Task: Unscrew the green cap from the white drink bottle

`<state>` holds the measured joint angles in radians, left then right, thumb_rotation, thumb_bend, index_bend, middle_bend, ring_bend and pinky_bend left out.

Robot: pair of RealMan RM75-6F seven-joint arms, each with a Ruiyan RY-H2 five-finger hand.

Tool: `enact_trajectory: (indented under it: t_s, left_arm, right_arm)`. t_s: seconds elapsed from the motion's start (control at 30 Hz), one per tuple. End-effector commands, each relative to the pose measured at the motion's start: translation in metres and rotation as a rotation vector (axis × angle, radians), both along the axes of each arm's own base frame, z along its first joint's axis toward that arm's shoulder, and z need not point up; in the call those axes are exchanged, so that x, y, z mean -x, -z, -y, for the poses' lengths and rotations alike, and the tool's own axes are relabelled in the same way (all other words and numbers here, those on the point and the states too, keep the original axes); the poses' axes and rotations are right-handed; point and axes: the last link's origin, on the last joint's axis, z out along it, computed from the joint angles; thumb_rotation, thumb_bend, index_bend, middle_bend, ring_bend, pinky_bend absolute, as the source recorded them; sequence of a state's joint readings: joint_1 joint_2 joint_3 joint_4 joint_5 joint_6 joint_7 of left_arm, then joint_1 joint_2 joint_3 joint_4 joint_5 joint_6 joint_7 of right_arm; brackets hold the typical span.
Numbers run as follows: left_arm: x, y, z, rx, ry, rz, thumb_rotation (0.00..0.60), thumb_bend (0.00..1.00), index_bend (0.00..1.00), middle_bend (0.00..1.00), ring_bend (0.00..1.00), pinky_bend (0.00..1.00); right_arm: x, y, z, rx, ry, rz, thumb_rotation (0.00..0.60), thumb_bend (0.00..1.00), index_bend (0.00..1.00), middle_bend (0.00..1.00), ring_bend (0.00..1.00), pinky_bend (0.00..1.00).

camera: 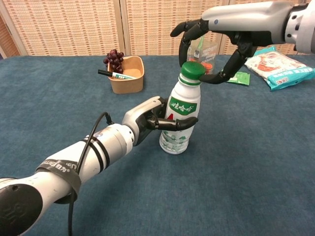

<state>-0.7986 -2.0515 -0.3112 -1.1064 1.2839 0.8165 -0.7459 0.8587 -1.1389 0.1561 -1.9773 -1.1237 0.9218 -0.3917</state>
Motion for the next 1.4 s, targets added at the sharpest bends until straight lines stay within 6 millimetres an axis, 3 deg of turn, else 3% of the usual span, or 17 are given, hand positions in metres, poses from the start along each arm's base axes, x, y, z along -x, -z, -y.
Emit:
enact_trajectory:
  t_s: [0.03,0.23,0.47,0.63,0.73,0.8,0.9,1.0,1.27,1.33,1.4]
  left_arm:
    - [0.001,-0.001,-0.001,-0.005,-0.003,-0.001,0.6,0.81,0.73,0.83,0.3,0.03]
    - [0.006,-0.006,-0.003,-0.012,-0.012,0.008,0.6,0.8,0.73,0.83,0.3,0.04]
    - [0.015,-0.014,-0.007,-0.036,-0.017,0.027,0.6,0.77,0.73,0.8,0.3,0.04]
    - [0.018,-0.024,-0.006,-0.067,0.009,0.081,0.6,0.74,0.72,0.75,0.28,0.04]
    - [0.019,-0.026,-0.006,-0.087,0.022,0.098,0.6,0.71,0.7,0.67,0.23,0.04]
    - [0.019,-0.026,-0.005,-0.094,0.047,0.086,0.6,0.68,0.63,0.57,0.17,0.03]
    - [0.02,-0.024,-0.003,-0.103,0.078,0.063,0.6,0.65,0.48,0.43,0.08,0.02]
    - [0.021,-0.022,0.0,-0.103,0.087,0.054,0.6,0.65,0.37,0.37,0.05,0.02]
    - [0.022,-0.012,-0.001,-0.087,0.064,0.045,0.6,0.63,0.25,0.27,0.0,0.0]
    - [0.021,-0.012,-0.002,-0.055,0.047,0.058,0.6,0.64,0.22,0.23,0.0,0.0]
    - [0.021,-0.012,-0.003,-0.029,0.039,0.06,0.6,0.63,0.14,0.14,0.0,0.0]
  right_arm:
    - [0.001,-0.006,0.0,0.013,0.004,0.017,0.6,0.29,0.5,0.0,0.0,0.0]
    - [0.018,-0.03,0.002,0.076,0.037,0.037,0.6,0.29,0.5,0.0,0.0,0.0]
    - [0.073,-0.053,0.0,0.125,0.134,-0.042,0.6,0.29,0.49,0.0,0.0,0.0]
    - [0.123,-0.049,-0.007,0.12,0.192,-0.146,0.6,0.29,0.47,0.0,0.0,0.0]
    - [0.145,-0.04,-0.007,0.127,0.194,-0.219,0.6,0.29,0.46,0.0,0.0,0.0]
    - [0.153,-0.034,-0.007,0.126,0.206,-0.224,0.6,0.29,0.45,0.0,0.0,0.0]
    - [0.158,-0.028,-0.006,0.113,0.209,-0.237,0.6,0.29,0.41,0.0,0.0,0.0]
    - [0.162,-0.023,-0.007,0.1,0.214,-0.265,0.6,0.29,0.4,0.0,0.0,0.0]
    - [0.16,-0.008,-0.006,0.074,0.22,-0.3,0.6,0.29,0.34,0.0,0.0,0.0]
    - [0.16,-0.006,-0.005,0.062,0.223,-0.325,0.6,0.29,0.29,0.0,0.0,0.0]
    - [0.159,-0.007,-0.005,0.056,0.231,-0.343,0.6,0.29,0.12,0.0,0.0,0.0]
